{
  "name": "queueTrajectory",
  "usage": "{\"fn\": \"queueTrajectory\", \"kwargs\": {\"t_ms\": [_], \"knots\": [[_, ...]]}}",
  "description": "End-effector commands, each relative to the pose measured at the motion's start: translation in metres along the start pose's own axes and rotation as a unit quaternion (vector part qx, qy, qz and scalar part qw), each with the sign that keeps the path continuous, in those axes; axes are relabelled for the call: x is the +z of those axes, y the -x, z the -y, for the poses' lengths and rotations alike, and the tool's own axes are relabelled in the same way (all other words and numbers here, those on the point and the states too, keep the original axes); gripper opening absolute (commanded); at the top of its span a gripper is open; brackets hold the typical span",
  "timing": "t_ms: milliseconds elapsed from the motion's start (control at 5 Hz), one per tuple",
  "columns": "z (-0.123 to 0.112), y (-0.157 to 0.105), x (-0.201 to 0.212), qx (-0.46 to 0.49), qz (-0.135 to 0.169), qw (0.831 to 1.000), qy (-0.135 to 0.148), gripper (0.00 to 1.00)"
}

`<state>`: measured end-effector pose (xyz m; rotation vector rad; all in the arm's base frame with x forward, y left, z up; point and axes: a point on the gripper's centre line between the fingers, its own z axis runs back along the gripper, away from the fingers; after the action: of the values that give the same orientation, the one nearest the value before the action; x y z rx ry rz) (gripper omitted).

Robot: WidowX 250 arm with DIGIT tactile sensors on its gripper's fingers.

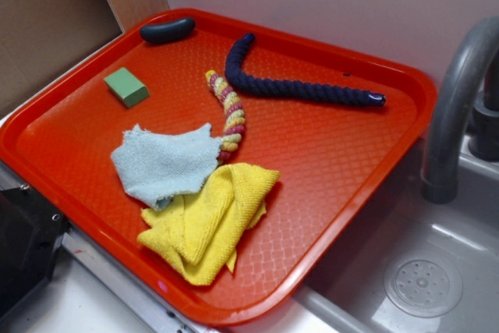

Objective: Grab the green block.

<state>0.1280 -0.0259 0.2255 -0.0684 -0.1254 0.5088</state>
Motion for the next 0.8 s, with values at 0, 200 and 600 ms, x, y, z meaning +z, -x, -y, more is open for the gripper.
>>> {"fn": "queueTrajectory", "kwargs": {"t_ms": [0,200,600], "knots": [[-0.03,-0.081,-0.053,0.231,0.035,0.971,-0.055,1.0],[-0.049,-0.104,-0.07,0.348,0.058,0.933,-0.073,1.0],[-0.068,-0.132,-0.114,0.444,0.101,0.885,-0.101,1.0]]}}
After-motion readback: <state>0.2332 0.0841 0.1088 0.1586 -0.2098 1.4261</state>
